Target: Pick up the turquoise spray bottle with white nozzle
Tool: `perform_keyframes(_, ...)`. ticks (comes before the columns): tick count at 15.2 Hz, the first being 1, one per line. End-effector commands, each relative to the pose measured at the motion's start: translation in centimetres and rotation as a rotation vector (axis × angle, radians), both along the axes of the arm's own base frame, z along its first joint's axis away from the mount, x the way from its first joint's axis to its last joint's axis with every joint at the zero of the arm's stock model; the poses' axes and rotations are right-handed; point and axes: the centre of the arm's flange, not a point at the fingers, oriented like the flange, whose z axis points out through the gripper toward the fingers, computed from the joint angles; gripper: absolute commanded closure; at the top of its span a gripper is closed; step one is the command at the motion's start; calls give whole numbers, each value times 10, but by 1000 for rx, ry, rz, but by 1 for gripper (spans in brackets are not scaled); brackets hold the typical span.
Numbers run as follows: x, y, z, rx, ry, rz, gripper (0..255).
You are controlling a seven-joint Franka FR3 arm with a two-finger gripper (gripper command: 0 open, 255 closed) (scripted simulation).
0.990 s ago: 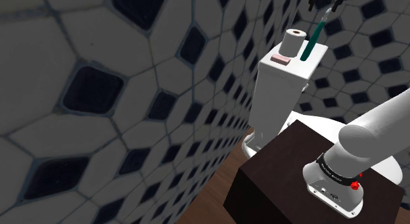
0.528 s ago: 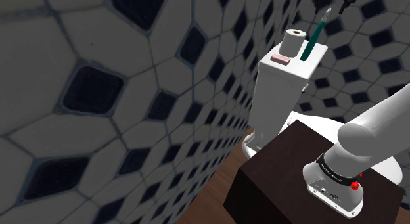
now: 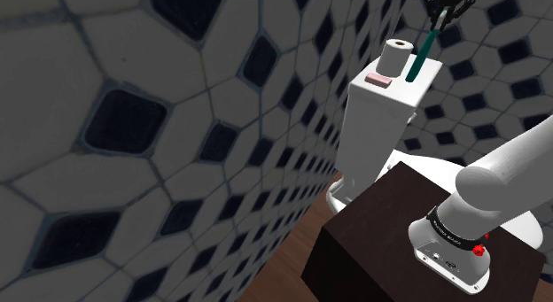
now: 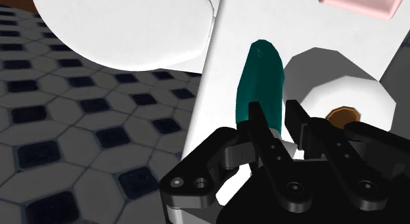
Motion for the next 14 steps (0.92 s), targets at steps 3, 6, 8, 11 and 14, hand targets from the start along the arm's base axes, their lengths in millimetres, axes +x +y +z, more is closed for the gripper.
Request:
perform_keyframes(3, 0, 0, 0, 0, 0, 0, 255)
perform_keyframes(6, 0, 0, 0, 0, 0, 0, 255)
perform_keyframes(8, 0, 0, 5, 0, 0, 0, 255)
perform_keyframes(11, 0, 0, 21, 0, 0, 0, 255)
perform_keyframes(14, 0, 0, 37, 0, 0, 0, 255)
